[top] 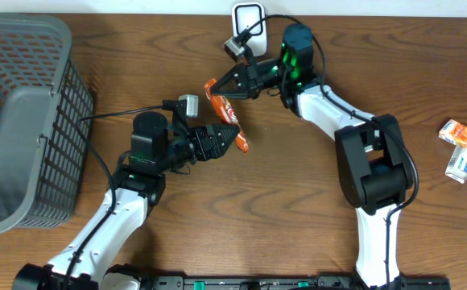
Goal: Scan the item barcode
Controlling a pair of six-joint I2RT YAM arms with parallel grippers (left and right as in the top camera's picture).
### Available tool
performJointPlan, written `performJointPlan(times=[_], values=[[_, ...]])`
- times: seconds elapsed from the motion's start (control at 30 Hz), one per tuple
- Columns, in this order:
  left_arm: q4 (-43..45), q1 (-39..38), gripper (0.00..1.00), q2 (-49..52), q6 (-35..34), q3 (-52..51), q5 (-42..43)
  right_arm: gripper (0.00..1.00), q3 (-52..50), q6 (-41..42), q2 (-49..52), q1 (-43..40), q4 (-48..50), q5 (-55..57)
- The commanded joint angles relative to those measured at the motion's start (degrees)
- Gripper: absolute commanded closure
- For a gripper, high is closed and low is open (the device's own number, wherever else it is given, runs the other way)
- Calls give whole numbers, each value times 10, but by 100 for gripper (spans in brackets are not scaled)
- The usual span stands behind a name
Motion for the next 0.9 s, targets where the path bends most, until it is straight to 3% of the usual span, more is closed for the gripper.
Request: performJointPlan(times=[0.0, 0.07, 0.1, 0.13, 0.23, 0.4, 0.47, 0.5, 0.53, 0.63, 0.87], values=[[30, -2, 23, 7, -21, -2, -4, 99, 3, 12, -15, 8, 1, -5], [38, -2, 42, 8, -22, -2, -4, 99, 3, 19, -15, 8, 1, -5], [37, 0, 59, 8, -22, -2, -4, 99, 3, 22, -15, 8, 1, -5], [34, 0, 69, 8, -27, -2, -4, 99, 3, 22, -15, 7, 0, -5], [19, 0, 90, 8, -37, -2, -4, 99, 3, 22, -15, 2, -1, -5], [-35, 0, 93, 8, -36, -2, -4, 98, 3, 20, -15, -12, -1, -2], [-56, 0, 92, 8, -34, -2, -6, 89, 3, 15, -15, -19, 0, 3], [-71, 0, 93, 8, -29, -2, -11, 76, 3, 16, -15, -24, 0, 9], [-85, 0, 93, 8, -19, -2, -16, 50, 3, 16, -15, -29, 2, 16], [-155, 0, 93, 8, 13, -2, -56, 1, 3, 21, -15, -52, 26, 43], [-286, 0, 93, 7, 45, 5, -113, 1, 4, 111, -15, -120, 181, 64]])
